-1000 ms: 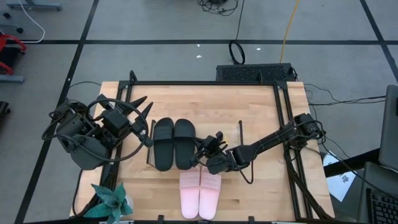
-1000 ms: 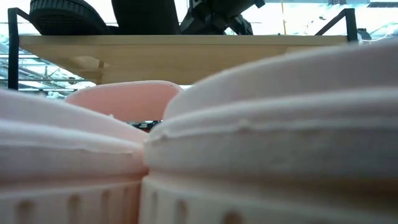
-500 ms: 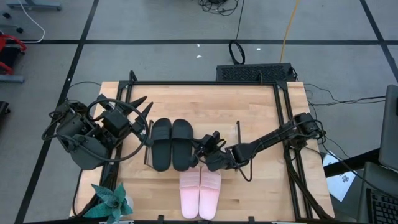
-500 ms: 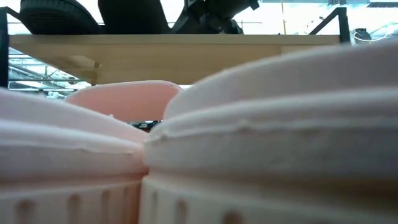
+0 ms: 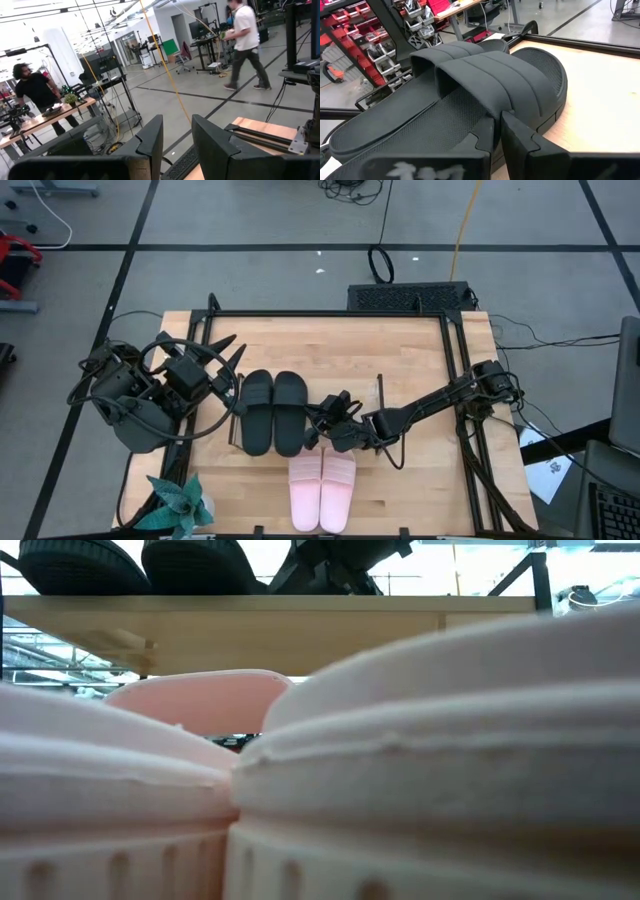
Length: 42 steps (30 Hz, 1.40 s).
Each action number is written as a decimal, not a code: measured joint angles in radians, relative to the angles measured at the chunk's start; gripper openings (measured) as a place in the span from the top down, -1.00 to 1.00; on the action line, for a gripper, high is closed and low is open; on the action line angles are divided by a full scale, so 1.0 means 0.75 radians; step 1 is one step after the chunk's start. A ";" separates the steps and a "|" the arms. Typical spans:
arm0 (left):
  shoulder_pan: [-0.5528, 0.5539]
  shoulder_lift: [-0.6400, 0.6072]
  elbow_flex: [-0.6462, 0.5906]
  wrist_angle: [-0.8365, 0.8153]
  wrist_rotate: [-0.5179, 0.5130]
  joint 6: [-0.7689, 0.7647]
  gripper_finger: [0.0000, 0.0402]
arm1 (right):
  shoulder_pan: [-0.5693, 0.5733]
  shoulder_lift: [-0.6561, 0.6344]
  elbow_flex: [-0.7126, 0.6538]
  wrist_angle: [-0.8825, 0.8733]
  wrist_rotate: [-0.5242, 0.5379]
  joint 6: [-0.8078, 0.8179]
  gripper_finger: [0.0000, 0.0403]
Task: Pick and place slides into the shelf
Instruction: Put the black slide on the shelf
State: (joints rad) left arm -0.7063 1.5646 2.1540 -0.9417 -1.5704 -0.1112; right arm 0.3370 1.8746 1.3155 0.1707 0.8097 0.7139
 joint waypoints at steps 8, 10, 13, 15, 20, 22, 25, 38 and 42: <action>0.000 0.000 0.000 -0.001 0.001 0.017 0.46 | -0.007 0.000 -0.001 0.011 -0.058 0.013 0.82; 0.000 0.000 0.000 -0.001 0.001 0.017 0.46 | -0.014 0.000 -0.001 0.010 -0.087 0.034 0.74; 0.000 0.000 0.000 -0.001 0.001 0.017 0.46 | -0.014 0.007 -0.004 -0.002 -0.088 0.046 0.58; 0.000 0.000 0.000 -0.001 0.001 0.017 0.46 | -0.014 0.006 -0.004 -0.002 -0.086 0.045 0.49; 0.000 0.000 0.000 -0.001 0.001 0.016 0.46 | -0.014 0.006 -0.004 -0.002 -0.083 0.042 0.34; 0.000 0.000 0.000 -0.002 0.001 0.016 0.46 | -0.014 0.006 -0.004 0.001 -0.083 0.037 0.31; 0.000 0.001 0.000 -0.002 0.001 0.016 0.46 | -0.014 0.004 -0.004 0.008 -0.083 0.025 0.30; -0.001 0.001 0.000 -0.001 0.001 0.012 0.46 | -0.011 -0.038 -0.004 0.086 -0.140 -0.110 0.31; -0.002 0.001 0.000 0.002 0.001 0.007 0.46 | -0.011 -0.038 -0.004 0.080 -0.140 -0.130 0.31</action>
State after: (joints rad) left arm -0.7074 1.5650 2.1537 -0.9405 -1.5696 -0.1062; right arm 0.3286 1.8462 1.3128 0.2306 0.7044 0.6163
